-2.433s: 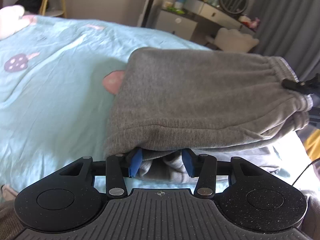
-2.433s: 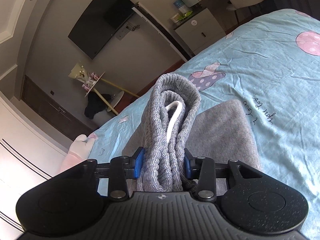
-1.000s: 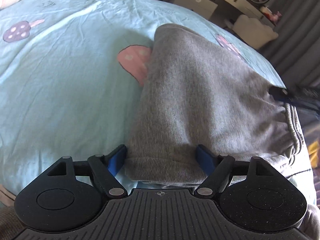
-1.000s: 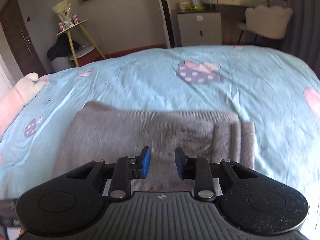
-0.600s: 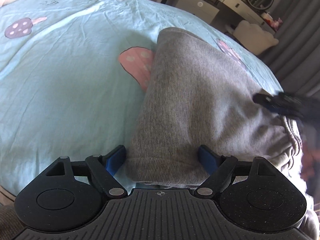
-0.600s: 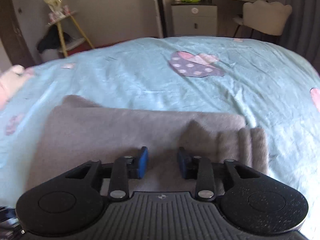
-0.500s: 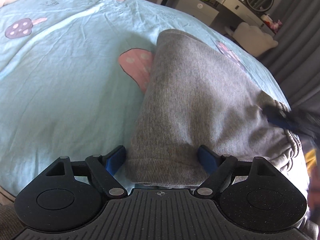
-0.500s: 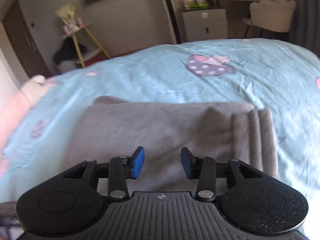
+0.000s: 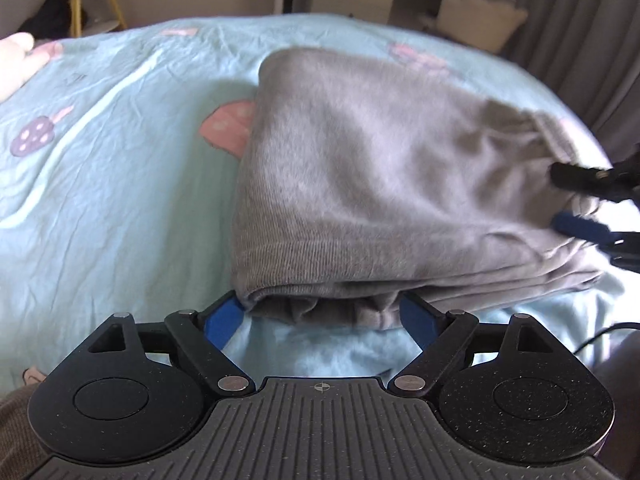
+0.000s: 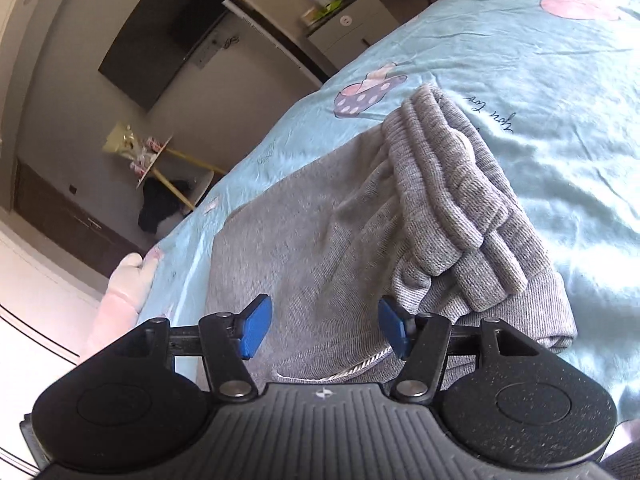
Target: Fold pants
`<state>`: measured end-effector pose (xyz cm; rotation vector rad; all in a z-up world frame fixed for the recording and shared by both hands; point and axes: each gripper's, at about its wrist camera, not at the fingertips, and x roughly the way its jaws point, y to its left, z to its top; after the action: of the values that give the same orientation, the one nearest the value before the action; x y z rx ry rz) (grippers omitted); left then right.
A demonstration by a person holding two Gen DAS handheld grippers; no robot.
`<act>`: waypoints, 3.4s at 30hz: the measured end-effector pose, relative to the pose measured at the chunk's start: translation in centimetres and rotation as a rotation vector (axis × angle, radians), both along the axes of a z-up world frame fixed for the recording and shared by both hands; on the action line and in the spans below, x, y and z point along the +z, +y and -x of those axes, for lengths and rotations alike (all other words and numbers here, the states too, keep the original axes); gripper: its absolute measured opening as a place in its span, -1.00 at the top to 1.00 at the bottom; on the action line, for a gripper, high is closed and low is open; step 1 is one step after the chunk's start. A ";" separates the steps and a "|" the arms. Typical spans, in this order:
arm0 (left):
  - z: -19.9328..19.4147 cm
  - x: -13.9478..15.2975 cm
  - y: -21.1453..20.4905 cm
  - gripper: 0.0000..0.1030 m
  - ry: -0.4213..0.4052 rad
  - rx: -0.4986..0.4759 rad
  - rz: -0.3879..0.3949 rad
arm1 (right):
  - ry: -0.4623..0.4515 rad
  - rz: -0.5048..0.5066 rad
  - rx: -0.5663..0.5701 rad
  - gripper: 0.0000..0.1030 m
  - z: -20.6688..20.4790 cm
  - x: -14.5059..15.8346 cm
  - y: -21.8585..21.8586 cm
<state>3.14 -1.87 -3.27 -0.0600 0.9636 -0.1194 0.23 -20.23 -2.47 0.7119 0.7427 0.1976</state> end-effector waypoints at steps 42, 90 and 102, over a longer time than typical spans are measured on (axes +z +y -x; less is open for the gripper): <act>-9.4 0.7 8.9 -0.76 0.095 0.039 0.490 | 0.187 -0.033 0.145 -0.70 -10.0 -4.0 -10.3; -12.8 -0.3 4.5 -0.41 -0.020 0.064 0.234 | 0.063 0.468 0.129 -0.65 -15.2 -0.4 -5.1; -9.3 1.4 3.4 -0.46 -0.086 0.095 0.130 | 0.012 0.565 0.119 -0.75 -11.6 1.5 -3.2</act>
<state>12.45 1.49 -1.88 -0.2186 0.8647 -0.0964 11.85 -23.47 -1.02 0.1324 0.8051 0.0834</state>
